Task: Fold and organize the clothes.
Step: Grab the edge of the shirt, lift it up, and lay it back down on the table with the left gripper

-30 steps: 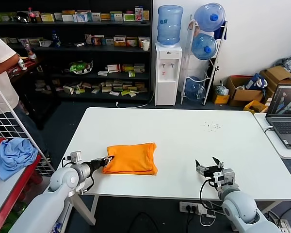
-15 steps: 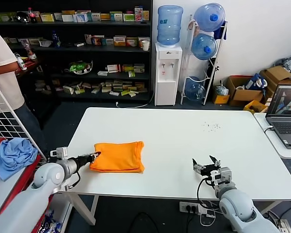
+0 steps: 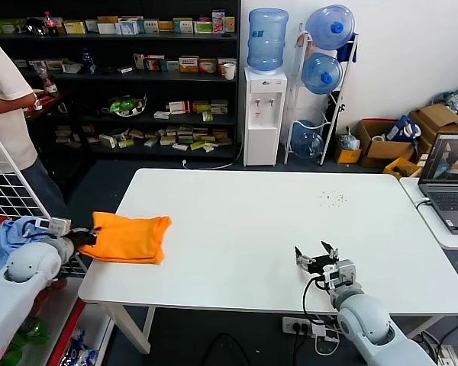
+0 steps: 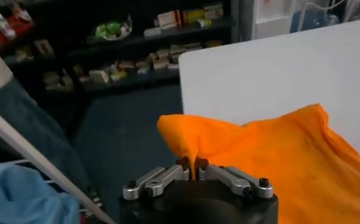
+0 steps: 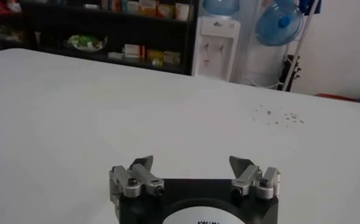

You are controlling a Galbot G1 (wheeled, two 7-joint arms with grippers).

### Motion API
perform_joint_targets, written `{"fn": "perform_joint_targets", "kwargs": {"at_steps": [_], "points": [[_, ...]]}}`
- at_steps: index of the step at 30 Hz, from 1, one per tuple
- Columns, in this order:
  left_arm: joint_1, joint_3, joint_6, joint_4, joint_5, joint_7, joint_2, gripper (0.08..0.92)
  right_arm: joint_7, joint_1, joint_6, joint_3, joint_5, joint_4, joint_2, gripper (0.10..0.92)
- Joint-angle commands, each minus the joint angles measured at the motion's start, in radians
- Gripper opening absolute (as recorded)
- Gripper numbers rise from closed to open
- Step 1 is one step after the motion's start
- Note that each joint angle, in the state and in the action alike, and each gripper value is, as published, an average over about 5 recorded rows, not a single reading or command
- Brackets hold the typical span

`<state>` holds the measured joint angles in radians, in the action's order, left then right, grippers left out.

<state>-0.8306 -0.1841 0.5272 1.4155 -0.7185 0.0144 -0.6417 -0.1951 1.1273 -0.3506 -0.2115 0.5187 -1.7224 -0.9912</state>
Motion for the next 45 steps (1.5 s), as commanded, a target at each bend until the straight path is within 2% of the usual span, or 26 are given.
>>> {"fn": "perform_joint_targets", "kwargs": {"at_steps": [1, 9, 13, 19, 24, 37, 41, 45], "points": [[0.075, 0.046, -0.104, -0.095, 0.362, -0.017, 0.157, 0.132, 0.003, -0.011, 0.007, 0.009, -0.009, 0.007, -0.001, 0.823], [0.166, 0.106, -0.145, -0.129, 0.455, -0.037, 0.216, 0.132, 0.001, -0.015, 0.009, 0.012, -0.008, 0.003, -0.008, 0.823], [0.188, 0.137, -0.142, -0.096, 0.449, -0.031, 0.21, 0.132, -0.001, -0.013, 0.007, 0.012, -0.01, -0.004, -0.015, 0.823], [0.105, 0.13, -0.088, 0.051, 0.373, 0.006, 0.114, 0.132, -0.002, 0.004, 0.01, 0.005, -0.02, -0.002, -0.031, 0.823], [0.074, 0.142, -0.056, 0.115, 0.327, 0.043, 0.031, 0.132, -0.002, 0.029, 0.012, -0.008, -0.028, -0.006, -0.031, 0.823], [0.068, 0.247, 0.029, 0.338, 0.056, 0.181, -0.046, 0.132, -0.001, 0.035, 0.014, -0.033, -0.025, 0.009, -0.024, 0.823], [0.052, 0.28, 0.047, 0.347, 0.009, 0.239, -0.129, 0.132, -0.002, 0.043, 0.013, -0.046, -0.023, 0.01, -0.011, 0.823], [0.04, 0.307, 0.054, 0.332, -0.026, 0.301, -0.246, 0.132, 0.002, 0.067, 0.02, -0.068, -0.023, 0.002, 0.005, 0.823]]}}
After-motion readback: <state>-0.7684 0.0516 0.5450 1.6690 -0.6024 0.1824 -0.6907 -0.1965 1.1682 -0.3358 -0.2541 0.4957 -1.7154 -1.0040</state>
